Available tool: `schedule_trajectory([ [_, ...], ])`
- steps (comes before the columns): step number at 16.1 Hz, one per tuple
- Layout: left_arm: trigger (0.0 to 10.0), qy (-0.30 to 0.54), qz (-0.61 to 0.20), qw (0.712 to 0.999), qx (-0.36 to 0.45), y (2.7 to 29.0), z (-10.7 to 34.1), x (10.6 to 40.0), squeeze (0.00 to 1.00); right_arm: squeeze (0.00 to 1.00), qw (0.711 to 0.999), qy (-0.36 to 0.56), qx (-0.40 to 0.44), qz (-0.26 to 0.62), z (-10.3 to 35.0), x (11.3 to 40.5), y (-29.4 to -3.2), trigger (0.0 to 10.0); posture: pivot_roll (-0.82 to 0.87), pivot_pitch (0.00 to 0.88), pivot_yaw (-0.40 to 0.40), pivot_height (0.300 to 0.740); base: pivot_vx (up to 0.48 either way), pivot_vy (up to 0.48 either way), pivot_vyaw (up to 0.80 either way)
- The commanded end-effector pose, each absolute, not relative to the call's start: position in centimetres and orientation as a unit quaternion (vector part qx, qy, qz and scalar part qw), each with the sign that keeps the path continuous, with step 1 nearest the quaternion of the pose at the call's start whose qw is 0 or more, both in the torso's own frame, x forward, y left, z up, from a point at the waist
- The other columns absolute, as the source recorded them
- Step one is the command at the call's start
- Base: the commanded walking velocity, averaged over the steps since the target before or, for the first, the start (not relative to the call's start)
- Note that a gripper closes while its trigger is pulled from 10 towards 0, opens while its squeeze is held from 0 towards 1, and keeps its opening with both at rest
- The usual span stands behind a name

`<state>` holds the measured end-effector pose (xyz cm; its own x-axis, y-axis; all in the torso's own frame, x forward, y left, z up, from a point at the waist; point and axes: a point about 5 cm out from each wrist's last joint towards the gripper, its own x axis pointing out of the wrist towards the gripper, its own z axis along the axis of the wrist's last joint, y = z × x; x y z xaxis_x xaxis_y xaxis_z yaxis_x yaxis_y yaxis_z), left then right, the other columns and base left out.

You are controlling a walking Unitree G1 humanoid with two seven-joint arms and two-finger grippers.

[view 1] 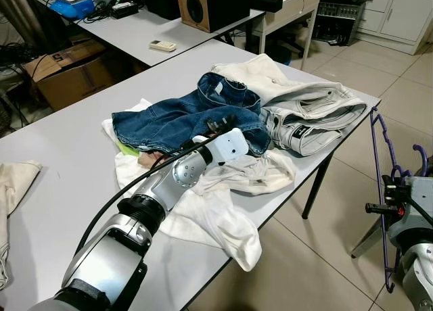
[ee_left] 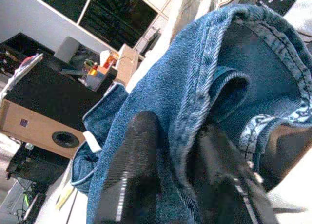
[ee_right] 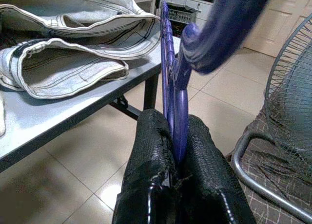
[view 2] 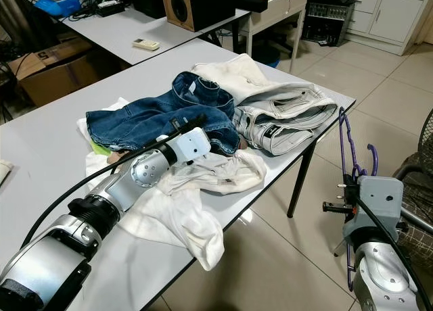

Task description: Hang hanger

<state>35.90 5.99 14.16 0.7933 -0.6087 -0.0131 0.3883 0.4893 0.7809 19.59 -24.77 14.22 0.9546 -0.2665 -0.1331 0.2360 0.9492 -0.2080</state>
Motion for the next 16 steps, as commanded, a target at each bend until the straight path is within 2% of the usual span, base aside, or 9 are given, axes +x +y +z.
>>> schedule_trajectory([
  [1, 0.0, -0.136, -0.278, 0.862, 0.402, 6.8, 14.4, 36.0, 0.00, 0.00, 0.986, 0.066, -0.099, -0.116, 14.7, 19.7, -24.3, 10.0, -0.25, 0.027, 0.102, 0.740, 0.000, 0.000, 0.00],
  [10, 0.0, -0.163, -0.266, 0.867, 0.389, 7.1, 15.7, 36.1, 0.00, 0.00, 0.988, 0.063, -0.094, -0.105, 14.6, 20.6, -24.1, 10.0, -0.22, 0.021, 0.078, 0.740, 0.000, 0.000, 0.00],
  [14, 0.0, -0.188, -0.261, 0.876, 0.359, 7.2, 16.7, 35.9, 0.00, 0.00, 0.989, 0.062, -0.094, -0.098, 14.5, 21.0, -23.9, 10.0, -0.21, 0.015, 0.070, 0.740, 0.000, 0.000, 0.00],
  [16, 0.0, -0.197, -0.265, 0.890, 0.315, 7.0, 18.0, 36.2, 0.00, 0.00, 0.988, 0.064, -0.094, -0.103, 14.4, 20.9, -24.1, 10.0, -0.21, 0.010, 0.079, 0.740, 0.000, 0.000, 0.00],
])
